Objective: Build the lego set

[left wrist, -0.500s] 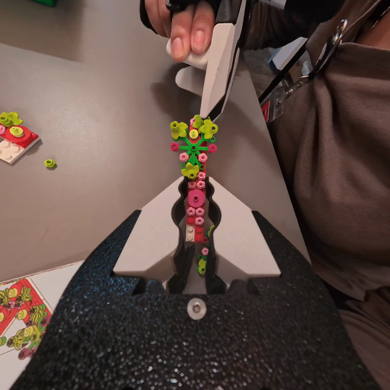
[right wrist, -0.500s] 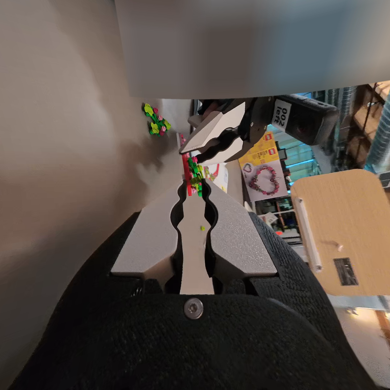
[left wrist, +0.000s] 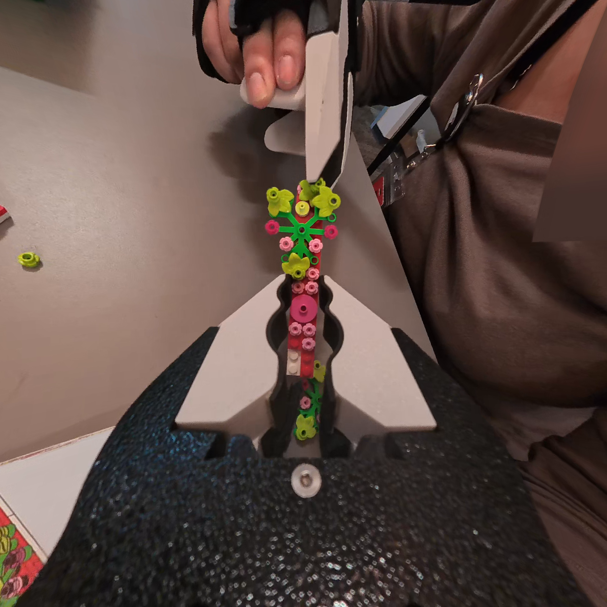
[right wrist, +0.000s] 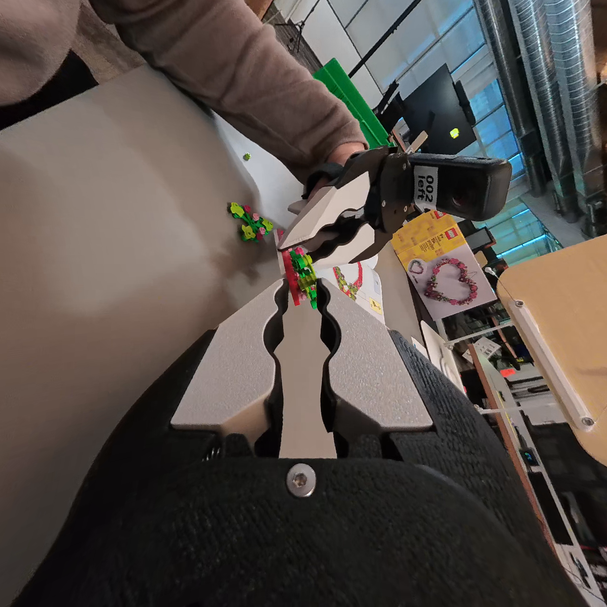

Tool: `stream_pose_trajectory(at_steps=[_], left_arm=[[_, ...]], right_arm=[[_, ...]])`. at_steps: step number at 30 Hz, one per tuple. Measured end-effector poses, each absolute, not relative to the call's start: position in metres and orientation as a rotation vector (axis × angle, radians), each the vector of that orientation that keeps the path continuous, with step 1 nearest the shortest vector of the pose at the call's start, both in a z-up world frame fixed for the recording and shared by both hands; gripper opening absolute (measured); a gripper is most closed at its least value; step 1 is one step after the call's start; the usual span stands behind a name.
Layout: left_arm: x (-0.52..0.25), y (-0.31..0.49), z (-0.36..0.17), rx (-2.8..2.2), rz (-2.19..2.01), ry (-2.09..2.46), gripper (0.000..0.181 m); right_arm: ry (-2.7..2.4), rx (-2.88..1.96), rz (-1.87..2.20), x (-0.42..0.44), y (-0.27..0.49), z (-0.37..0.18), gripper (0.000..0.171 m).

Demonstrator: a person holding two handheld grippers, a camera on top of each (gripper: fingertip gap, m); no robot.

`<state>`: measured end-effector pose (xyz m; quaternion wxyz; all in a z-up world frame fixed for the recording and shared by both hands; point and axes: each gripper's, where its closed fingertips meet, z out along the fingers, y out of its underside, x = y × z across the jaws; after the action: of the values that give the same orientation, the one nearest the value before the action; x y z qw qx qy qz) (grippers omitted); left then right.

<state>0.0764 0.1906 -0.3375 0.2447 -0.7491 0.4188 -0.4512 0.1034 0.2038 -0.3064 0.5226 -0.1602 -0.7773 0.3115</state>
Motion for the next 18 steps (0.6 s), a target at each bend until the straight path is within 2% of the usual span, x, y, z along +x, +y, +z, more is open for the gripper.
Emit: stream_pose_trajectory(at_steps=[18], left_arm=[[0.082, 0.185, -0.332, -1.989, -1.325, 1.163, 0.013]], right_arm=[[-1.854, -0.453, 0.939, 0.106, 0.197, -0.298, 0.011]])
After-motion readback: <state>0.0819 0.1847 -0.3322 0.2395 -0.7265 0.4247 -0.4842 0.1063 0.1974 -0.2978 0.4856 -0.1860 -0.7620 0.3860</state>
